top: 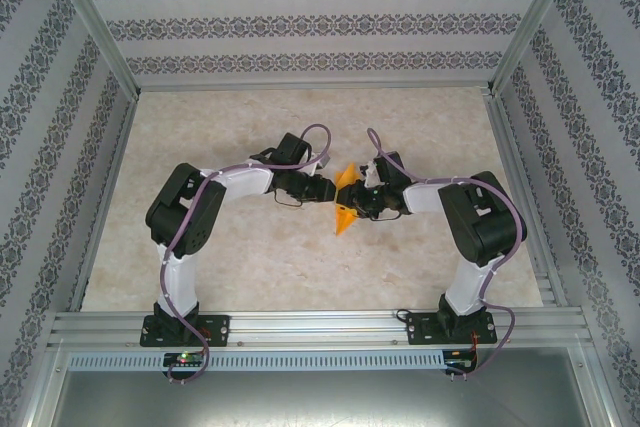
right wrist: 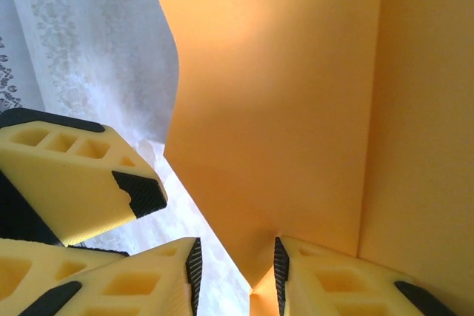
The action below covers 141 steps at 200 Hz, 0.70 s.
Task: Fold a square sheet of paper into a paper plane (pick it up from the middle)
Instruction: Fourth fold the wing at the center of the table.
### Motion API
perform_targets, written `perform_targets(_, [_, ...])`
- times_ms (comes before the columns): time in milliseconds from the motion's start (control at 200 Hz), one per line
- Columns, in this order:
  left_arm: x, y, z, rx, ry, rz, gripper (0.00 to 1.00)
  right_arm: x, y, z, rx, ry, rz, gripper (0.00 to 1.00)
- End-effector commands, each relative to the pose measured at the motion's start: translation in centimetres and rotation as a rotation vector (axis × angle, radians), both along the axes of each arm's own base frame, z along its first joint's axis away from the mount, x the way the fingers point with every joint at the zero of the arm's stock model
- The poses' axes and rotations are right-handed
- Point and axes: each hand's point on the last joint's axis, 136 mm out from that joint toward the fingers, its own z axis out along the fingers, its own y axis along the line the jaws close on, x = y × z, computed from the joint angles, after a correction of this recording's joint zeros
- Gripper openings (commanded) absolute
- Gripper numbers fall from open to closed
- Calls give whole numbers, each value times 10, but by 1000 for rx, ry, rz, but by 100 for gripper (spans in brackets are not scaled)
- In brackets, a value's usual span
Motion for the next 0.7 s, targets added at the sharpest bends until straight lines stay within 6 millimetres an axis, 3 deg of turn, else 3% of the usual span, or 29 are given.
perform_targets(0, [14,-7,5,-55,12,35,41,-18,-11,-25,-61,61,-6,35])
perform_targets(310, [29,-15,3,-132,76,52,42,-19,-10,-23,-47,42,8,35])
perform_targets(699, [28,-19,-6,-139,150,22,33,-20,-11,-16,-51,7,24,31])
